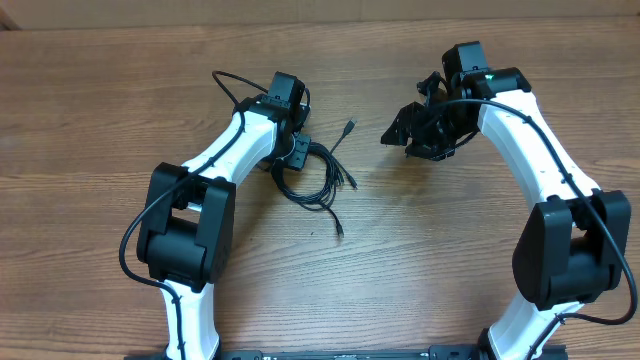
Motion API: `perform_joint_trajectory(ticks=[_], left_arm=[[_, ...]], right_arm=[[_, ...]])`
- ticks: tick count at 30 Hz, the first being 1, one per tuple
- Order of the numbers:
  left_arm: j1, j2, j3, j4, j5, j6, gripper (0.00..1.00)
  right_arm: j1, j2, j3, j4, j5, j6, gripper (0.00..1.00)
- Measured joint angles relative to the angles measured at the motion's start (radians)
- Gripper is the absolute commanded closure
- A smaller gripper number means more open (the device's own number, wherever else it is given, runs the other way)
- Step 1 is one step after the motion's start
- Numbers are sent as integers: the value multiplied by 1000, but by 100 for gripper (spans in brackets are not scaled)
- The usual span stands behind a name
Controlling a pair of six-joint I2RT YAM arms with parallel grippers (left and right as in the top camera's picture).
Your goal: Untangle cables
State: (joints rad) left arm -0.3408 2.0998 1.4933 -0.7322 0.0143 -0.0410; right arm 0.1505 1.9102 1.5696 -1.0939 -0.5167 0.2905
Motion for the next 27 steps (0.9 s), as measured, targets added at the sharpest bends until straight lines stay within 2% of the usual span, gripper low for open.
perform_joint_trajectory(ticks=[6, 8, 9, 11, 13, 19, 27], left_arm=[[0, 0, -3, 9, 0, 0, 55], [0, 0, -15, 29, 0, 0, 59], [0, 0, -18, 34, -1, 0, 65], [0, 0, -24, 41, -5, 3, 84], [1, 0, -29, 41, -16, 14, 96], [1, 0, -29, 23, -3, 18, 96], [0, -49, 73, -167, 31, -28, 96]], right_arm=[[0, 0, 0, 2, 0, -1, 45], [0, 0, 0, 2, 0, 0, 45], [0, 0, 0, 2, 0, -1, 45], [0, 0, 0, 2, 0, -2, 45], [0, 0, 0, 2, 0, -3, 45], [0, 0, 0, 2, 0, -3, 45], [0, 0, 0, 29, -38, -3, 47]])
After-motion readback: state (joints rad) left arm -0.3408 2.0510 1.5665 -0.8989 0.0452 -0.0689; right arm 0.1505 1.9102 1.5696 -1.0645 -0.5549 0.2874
